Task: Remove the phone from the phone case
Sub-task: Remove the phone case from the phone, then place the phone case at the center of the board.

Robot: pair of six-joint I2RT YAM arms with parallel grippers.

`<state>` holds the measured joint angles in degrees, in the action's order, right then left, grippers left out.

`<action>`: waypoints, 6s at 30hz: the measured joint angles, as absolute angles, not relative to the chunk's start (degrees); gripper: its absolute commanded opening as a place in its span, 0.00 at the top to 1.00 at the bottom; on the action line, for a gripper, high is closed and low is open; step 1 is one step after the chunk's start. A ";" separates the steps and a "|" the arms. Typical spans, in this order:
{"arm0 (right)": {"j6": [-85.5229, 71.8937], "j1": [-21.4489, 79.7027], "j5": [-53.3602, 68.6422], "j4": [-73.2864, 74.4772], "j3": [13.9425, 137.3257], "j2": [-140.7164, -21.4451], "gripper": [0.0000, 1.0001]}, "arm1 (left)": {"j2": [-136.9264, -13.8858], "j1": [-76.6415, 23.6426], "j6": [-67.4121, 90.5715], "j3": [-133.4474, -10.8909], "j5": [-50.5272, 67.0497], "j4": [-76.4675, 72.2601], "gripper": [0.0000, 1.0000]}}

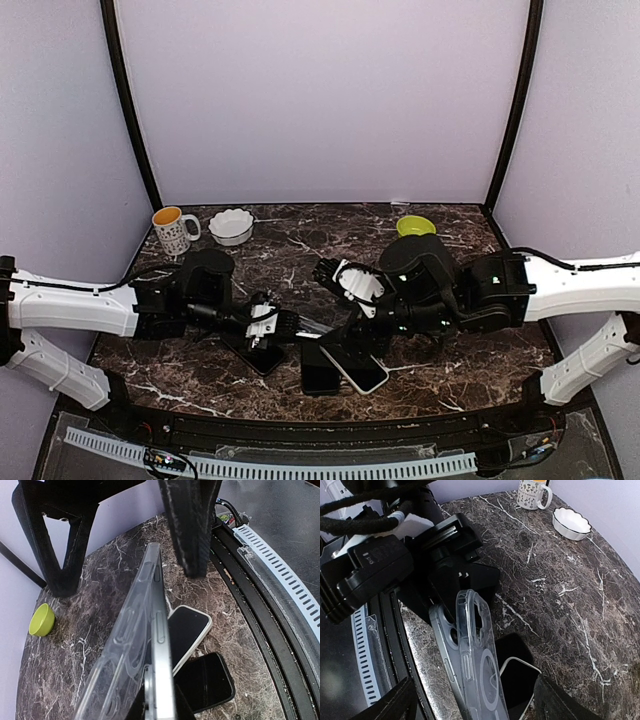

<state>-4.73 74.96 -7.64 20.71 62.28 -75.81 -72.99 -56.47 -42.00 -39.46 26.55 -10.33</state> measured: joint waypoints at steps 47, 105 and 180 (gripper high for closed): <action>-1.83 70.43 -1.19 17.04 68.79 -83.37 0.39 | -72.42 -56.21 -41.32 -40.36 29.67 -7.84 1.00; -5.08 70.43 3.73 20.53 70.04 -87.31 0.77 | -72.38 -56.23 -42.94 -40.36 24.08 -6.57 1.00; -27.81 22.41 17.08 -0.47 70.59 -107.87 0.32 | -56.58 -55.70 -33.85 -38.83 24.08 11.81 1.00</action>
<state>-27.81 22.41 17.08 -0.47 70.59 -107.87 -56.58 -55.70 -33.85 -38.83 24.08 11.81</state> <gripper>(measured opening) 0.623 0.128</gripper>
